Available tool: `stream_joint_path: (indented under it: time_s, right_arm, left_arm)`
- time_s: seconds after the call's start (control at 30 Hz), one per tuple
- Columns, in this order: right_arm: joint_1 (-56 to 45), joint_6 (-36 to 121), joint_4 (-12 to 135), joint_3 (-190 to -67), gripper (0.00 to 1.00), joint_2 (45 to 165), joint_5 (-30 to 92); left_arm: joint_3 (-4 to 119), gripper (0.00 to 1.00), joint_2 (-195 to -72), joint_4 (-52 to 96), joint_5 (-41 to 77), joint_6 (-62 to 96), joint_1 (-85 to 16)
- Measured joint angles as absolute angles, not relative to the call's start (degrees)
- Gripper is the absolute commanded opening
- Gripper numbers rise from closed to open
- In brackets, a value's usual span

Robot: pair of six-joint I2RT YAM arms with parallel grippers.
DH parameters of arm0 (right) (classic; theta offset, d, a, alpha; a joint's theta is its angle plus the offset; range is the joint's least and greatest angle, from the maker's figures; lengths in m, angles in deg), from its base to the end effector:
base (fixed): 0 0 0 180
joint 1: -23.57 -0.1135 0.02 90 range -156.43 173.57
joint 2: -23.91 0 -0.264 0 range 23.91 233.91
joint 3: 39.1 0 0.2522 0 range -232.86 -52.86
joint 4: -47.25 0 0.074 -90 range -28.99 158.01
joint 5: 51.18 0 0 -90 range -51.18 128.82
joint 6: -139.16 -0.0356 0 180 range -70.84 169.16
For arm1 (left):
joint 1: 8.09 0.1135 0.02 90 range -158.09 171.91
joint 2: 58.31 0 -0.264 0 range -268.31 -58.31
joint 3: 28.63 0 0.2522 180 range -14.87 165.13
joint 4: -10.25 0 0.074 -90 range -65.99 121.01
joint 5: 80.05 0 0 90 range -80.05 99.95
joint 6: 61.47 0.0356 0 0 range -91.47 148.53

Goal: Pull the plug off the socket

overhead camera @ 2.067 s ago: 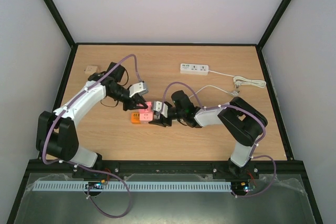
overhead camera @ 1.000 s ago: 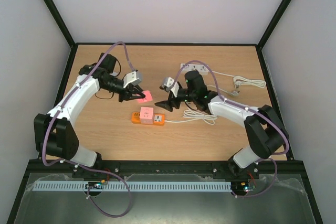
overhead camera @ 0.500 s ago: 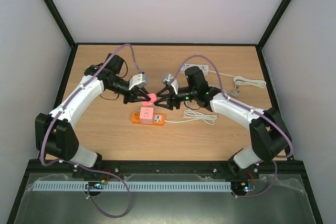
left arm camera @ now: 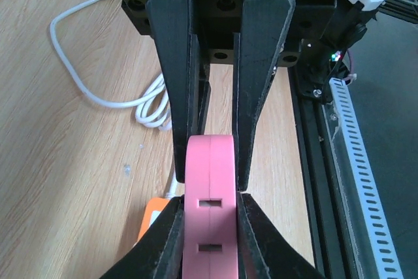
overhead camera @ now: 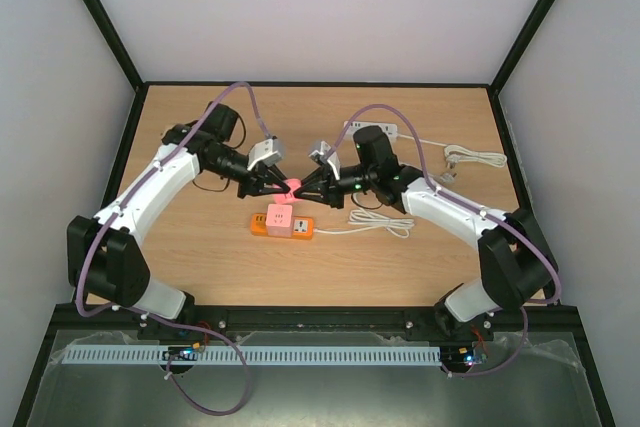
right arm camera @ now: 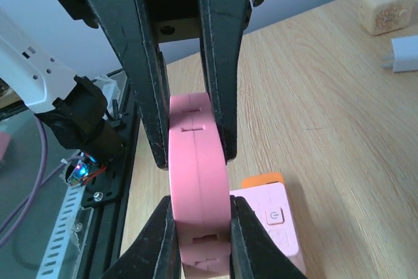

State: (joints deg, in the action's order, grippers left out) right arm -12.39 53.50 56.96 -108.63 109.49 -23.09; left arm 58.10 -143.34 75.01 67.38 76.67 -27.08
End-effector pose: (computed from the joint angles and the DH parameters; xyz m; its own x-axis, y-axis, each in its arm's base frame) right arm 0.2436 0.2155 0.2675 -0.2812 -0.2480 -0.9271 -0.9436 -0.1045 0.3142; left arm 0.2658 -0.1232 0.3009 -0.1632 0.4802 -0.8619 0.9856 0.0407 -0.1639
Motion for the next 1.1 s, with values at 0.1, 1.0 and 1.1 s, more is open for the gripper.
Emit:
stream_joint_path:
  time_s: [0.1, 1.0, 1.1]
  right_arm:
    - [-12.1, 53.5, 56.9, -108.6, 0.02, 109.1, -23.6]
    - [0.4, -12.0, 1.1, -111.1, 0.02, 110.9, -26.6]
    - [-0.1, -17.1, -3.4, -110.9, 0.02, 111.0, -25.8]
  left_arm:
    - [58.3, 0.28, -143.3, 74.9, 68.1, 75.8, -27.1]
    - [52.7, 0.83, -138.5, 28.6, 73.7, 33.3, -16.5]
    - [50.0, 0.83, -138.5, 21.6, 73.3, 26.6, -16.6]
